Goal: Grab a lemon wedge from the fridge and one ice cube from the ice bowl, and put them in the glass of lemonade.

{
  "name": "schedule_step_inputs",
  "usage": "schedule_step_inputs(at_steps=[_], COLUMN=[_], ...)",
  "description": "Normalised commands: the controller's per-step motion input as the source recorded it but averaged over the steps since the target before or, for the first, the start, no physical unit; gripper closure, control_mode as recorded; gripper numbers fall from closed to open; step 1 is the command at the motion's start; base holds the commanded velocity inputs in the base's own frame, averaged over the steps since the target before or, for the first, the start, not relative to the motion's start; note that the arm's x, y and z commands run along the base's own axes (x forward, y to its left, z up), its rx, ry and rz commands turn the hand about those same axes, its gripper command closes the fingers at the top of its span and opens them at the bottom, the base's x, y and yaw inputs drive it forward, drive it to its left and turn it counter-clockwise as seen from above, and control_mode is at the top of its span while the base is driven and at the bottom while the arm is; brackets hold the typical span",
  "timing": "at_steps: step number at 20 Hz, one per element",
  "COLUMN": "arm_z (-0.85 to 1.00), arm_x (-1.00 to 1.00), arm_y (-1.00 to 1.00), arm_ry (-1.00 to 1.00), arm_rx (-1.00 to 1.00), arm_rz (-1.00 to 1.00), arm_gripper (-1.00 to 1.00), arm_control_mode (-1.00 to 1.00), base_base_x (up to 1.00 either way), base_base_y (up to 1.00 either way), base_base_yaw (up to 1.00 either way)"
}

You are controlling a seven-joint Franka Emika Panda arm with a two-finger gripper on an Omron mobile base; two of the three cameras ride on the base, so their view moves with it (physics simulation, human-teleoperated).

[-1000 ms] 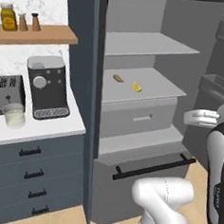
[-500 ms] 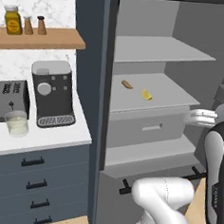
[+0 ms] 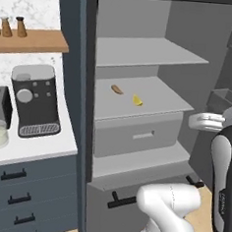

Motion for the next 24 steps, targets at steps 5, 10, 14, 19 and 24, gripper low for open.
schedule_step_inputs(at_steps=[5,10,14,19,24], arm_z=[0.00,0.00,0.00,0.00,0.00], arm_x=[0.00,0.00,0.00,0.00,0.09], arm_y=[0.00,0.00,0.00,0.19,0.34], arm_ry=[0.00,0.00,0.00,-0.01,-0.02], arm_rx=[0.00,0.00,0.00,0.00,0.00], arm_rz=[0.00,0.00,0.00,0.06,0.11], arm_gripper=[-1.00,-1.00,-1.00,-1.00,-1.00], arm_control_mode=[1.00,1.00,1.00,-1.00,-1.00], base_base_x=[0.47,0.30,0.12,0.00,0.00], base_base_y=[-0.03,0.00,0.00,0.00,0.00], base_base_yaw=[-0.12,-0.04,0.00,0.01,0.00])
